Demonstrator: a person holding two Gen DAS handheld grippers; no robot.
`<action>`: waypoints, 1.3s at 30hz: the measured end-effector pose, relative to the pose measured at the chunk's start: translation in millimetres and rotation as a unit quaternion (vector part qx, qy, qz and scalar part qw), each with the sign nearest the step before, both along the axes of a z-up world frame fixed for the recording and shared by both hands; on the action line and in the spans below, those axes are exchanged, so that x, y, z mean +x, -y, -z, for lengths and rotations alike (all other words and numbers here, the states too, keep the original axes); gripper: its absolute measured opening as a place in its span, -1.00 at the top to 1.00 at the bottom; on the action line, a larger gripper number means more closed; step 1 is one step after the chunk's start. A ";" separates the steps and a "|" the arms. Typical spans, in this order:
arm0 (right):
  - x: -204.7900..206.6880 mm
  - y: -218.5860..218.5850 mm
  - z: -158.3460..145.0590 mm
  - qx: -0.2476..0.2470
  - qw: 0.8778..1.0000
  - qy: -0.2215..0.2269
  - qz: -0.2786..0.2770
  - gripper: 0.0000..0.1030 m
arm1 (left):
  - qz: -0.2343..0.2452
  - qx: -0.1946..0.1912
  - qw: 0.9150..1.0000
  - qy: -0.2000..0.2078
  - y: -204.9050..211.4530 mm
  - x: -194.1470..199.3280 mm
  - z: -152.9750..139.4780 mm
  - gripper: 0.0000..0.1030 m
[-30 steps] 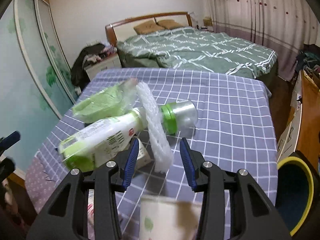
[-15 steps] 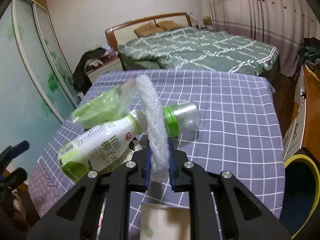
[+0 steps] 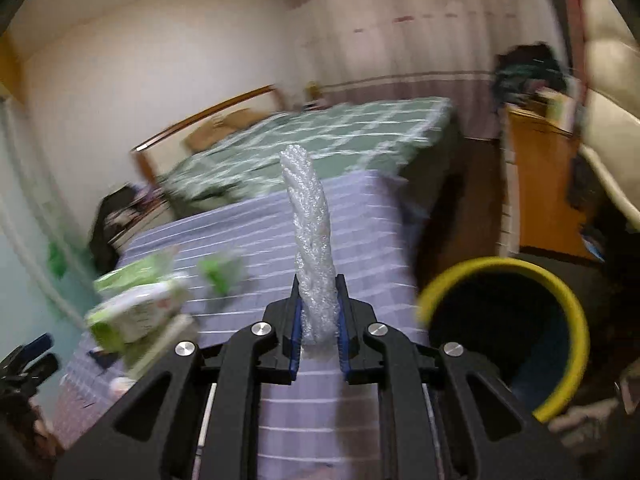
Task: Collect trash
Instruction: 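Lower the foam sleeve into the yellow bin and open the right gripper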
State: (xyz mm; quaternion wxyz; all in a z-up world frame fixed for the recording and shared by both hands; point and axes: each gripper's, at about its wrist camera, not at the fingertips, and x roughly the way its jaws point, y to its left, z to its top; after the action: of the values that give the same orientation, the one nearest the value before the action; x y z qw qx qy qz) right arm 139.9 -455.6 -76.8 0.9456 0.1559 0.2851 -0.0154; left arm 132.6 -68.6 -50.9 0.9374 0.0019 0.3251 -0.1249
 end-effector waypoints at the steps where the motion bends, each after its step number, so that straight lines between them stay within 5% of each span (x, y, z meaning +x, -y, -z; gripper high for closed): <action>1: -1.5 9.7 4.3 0.001 1.000 -0.005 0.014 0.72 | 0.001 0.001 1.000 0.000 -0.1 -0.6 0.1 -0.90; 12: 0.2 91.3 58.5 0.002 0.989 -0.066 0.129 0.70 | 0.009 0.018 1.000 0.001 14.0 -1.5 -2.2 -0.91; 17: 7.9 100.6 71.7 0.004 0.988 -0.081 0.134 0.68 | 0.013 0.025 1.000 -0.004 21.0 2.3 0.1 -0.91; 22: 5.4 99.8 75.0 0.008 0.986 -0.083 0.143 0.35 | 0.019 0.031 0.999 -0.011 27.9 6.3 3.3 -0.91; 39: -2.7 93.0 71.5 0.032 0.989 -0.078 0.123 0.21 | 0.049 0.057 0.995 -0.071 57.9 17.5 60.4 -0.91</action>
State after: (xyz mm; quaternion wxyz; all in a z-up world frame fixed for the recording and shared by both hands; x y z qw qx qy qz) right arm 137.2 -548.6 -148.3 0.9060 0.2182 0.3369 -0.1345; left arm 150.2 -126.5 -111.3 0.9030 0.0626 0.3971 -0.1518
